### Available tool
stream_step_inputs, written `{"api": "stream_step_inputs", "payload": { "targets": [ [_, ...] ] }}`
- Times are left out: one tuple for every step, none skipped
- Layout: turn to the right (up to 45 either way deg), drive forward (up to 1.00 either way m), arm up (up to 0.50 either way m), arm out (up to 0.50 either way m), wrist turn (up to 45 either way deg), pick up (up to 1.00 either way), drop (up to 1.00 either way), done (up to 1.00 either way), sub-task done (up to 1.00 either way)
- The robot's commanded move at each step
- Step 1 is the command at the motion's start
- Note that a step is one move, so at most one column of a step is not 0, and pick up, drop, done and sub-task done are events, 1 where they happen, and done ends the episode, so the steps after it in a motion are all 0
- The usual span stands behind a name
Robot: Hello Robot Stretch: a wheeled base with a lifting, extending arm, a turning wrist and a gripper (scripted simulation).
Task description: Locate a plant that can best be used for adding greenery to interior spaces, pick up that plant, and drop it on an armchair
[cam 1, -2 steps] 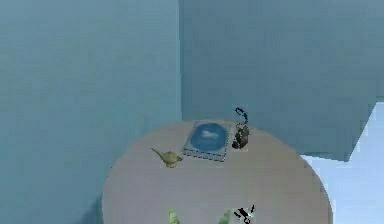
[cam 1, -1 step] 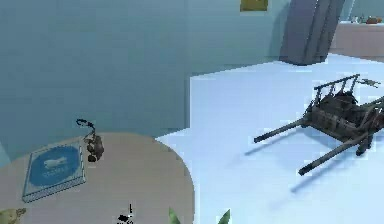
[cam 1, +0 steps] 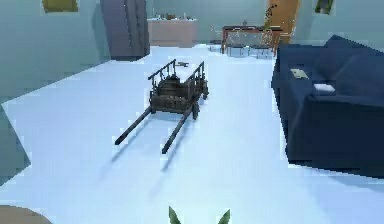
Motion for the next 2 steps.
{"api": "stream_step_inputs", "payload": {
  "targets": [
    [45.0, 0.0, 0.0, 0.0, 0.0, 0.0, 0.0, 0.0, 0.0],
    [27.0, 0.0, 0.0, 0.0, 0.0, 0.0, 0.0, 0.0, 0.0]
  ]
}}
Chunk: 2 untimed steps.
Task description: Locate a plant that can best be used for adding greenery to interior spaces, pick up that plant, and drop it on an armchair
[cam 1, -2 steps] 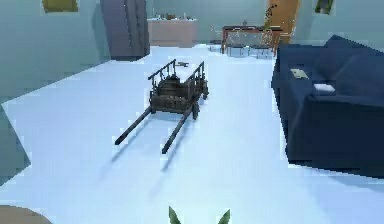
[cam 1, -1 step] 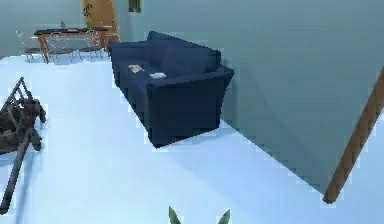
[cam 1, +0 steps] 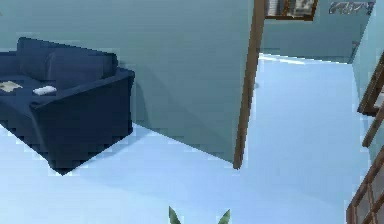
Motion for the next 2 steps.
{"api": "stream_step_inputs", "payload": {
  "targets": [
    [0.0, 0.15, 0.0, 0.0, 0.0, 0.0, 0.0, 0.0, 0.0],
    [-45.0, 0.0, 0.0, 0.0, 0.0, 0.0, 0.0, 0.0, 0.0]
  ]
}}
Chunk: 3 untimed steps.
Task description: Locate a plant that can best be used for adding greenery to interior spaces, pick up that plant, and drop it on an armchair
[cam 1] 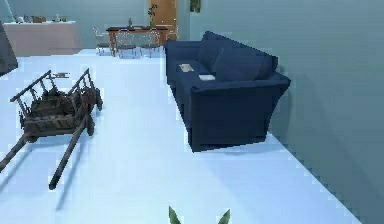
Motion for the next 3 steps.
{"api": "stream_step_inputs", "payload": {
  "targets": [
    [-15.0, 0.0, 0.0, 0.0, 0.0, 0.0, 0.0, 0.0, 0.0],
    [0.0, 1.0, 0.0, 0.0, 0.0, 0.0, 0.0, 0.0, 0.0],
    [0.0, 1.0, 0.0, 0.0, 0.0, 0.0, 0.0, 0.0, 0.0]
  ]
}}
